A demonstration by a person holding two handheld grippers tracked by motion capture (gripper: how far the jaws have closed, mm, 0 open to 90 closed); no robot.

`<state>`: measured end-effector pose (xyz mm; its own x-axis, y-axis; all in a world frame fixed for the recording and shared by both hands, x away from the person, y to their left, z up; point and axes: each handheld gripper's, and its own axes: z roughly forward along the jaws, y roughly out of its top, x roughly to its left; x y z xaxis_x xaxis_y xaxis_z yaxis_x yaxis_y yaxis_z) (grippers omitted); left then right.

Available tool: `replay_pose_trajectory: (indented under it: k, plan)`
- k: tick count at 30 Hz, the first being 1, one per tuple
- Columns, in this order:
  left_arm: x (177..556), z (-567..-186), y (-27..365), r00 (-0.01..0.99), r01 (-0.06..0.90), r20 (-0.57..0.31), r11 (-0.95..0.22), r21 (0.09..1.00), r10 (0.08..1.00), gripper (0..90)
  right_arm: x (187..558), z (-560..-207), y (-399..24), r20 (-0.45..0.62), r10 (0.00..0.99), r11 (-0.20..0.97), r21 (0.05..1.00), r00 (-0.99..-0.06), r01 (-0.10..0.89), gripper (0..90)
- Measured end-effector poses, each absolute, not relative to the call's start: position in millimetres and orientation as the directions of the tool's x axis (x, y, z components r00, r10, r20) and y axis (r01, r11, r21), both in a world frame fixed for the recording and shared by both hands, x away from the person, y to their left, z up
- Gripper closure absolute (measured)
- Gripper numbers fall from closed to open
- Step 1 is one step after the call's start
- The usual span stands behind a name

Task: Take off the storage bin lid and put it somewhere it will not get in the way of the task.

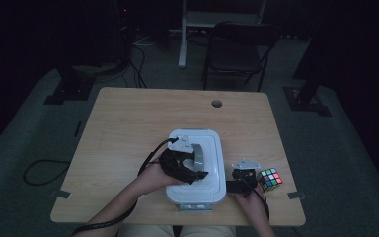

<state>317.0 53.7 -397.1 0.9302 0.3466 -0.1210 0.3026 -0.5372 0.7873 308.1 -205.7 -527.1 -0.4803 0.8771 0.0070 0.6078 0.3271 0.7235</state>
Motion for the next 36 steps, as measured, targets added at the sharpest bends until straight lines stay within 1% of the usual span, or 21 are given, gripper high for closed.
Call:
replay_pose_trajectory:
  k: [1, 2, 3, 5, 6, 7, 10, 24, 31, 32, 36]
  plan:
    - [317, -398, 54, 0.932, 0.300, -0.121, -0.539, 0.787, 0.342, 31.1, 308, -527, -206, 0.006, 0.877, 0.328, 0.724, -0.481, 0.607, 12.8]
    - [316, -398, 53, 0.936, 0.285, -0.108, -0.544, 0.789, 0.334, 32.1, 308, -527, -206, 0.007, 0.877, 0.327, 0.724, -0.480, 0.608, 12.8]
    - [315, -397, 53, 0.941, 0.274, -0.101, -0.551, 0.788, 0.323, 35.4, 308, -527, -206, 0.007, 0.877, 0.327, 0.724, -0.480, 0.608, 12.9]
    - [313, -398, 52, 0.943, 0.268, -0.094, -0.556, 0.787, 0.321, 37.3, 308, -527, -206, 0.006, 0.877, 0.328, 0.724, -0.481, 0.607, 12.8]
    - [311, -398, 51, 0.946, 0.253, -0.078, -0.563, 0.787, 0.316, 41.4, 308, -527, -206, 0.007, 0.877, 0.327, 0.724, -0.481, 0.608, 12.8]
    - [310, -398, 51, 0.949, 0.240, -0.064, -0.571, 0.785, 0.310, 41.8, 308, -527, -206, 0.006, 0.877, 0.328, 0.724, -0.481, 0.607, 12.8]
    - [307, -399, 50, 0.954, 0.218, -0.043, -0.586, 0.781, 0.298, 48.9, 308, -527, -206, 0.006, 0.877, 0.328, 0.724, -0.481, 0.608, 12.8]
    - [302, -401, 55, 0.953, 0.231, -0.069, -0.561, 0.795, 0.295, 60.8, 308, -527, -206, 0.007, 0.877, 0.326, 0.725, -0.480, 0.607, 12.8]
    - [300, -401, 56, 0.953, 0.228, -0.067, -0.558, 0.798, 0.294, 62.6, 308, -527, -206, 0.007, 0.877, 0.326, 0.724, -0.480, 0.607, 12.8]
    - [299, -400, 57, 0.953, 0.230, -0.070, -0.554, 0.800, 0.295, 64.1, 308, -527, -206, 0.007, 0.877, 0.326, 0.724, -0.480, 0.607, 12.8]
    - [300, -397, 61, 0.956, 0.245, -0.109, -0.536, 0.808, 0.272, 67.6, 308, -527, -206, 0.003, 0.876, 0.330, 0.725, -0.482, 0.605, 12.8]
